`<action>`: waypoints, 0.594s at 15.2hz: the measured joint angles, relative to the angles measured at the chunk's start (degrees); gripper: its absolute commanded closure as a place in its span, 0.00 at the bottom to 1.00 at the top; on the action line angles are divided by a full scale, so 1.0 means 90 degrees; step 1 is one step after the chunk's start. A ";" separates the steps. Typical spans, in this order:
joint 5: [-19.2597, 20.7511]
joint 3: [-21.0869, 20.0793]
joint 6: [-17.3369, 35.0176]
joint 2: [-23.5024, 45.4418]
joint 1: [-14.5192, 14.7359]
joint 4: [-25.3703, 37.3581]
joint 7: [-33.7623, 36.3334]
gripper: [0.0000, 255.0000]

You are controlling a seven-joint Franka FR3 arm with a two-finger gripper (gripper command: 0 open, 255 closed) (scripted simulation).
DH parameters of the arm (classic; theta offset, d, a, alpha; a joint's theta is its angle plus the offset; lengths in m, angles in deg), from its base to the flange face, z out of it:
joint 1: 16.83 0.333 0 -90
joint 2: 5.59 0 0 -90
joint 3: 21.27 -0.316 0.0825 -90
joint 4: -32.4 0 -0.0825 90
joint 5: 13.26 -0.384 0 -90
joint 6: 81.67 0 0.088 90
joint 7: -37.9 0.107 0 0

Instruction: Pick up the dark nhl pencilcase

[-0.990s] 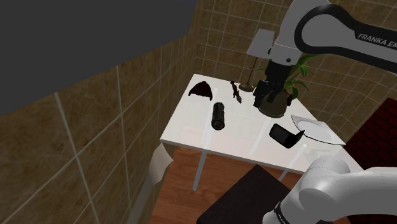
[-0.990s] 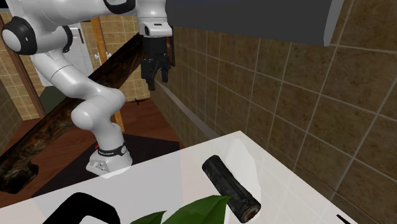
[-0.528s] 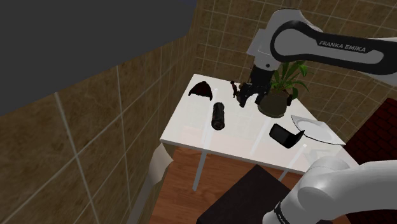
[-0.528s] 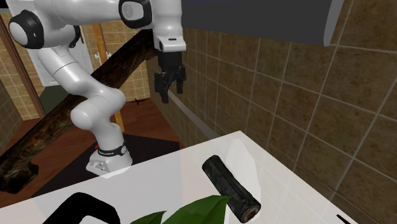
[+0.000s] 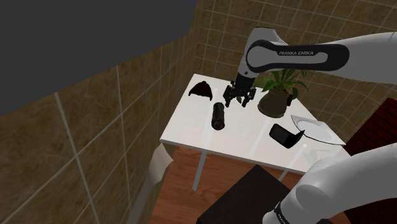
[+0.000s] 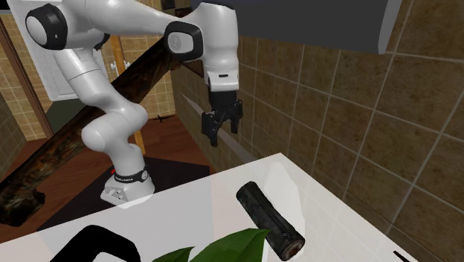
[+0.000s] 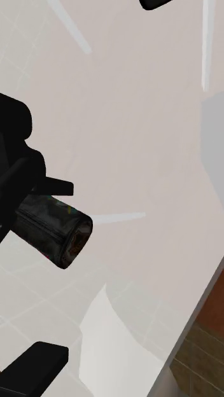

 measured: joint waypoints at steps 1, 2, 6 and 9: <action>-0.0018 -0.0018 0.0147 0.0248 -0.0025 0.0125 0.0152 0.00; -0.0007 0.0040 0.0348 0.0471 -0.0091 0.0162 0.0203 0.00; -0.0033 0.0120 0.0887 0.1318 -0.0251 0.0558 0.0630 0.00; -0.0069 0.0206 0.1269 0.1978 -0.0366 0.0896 0.0919 0.00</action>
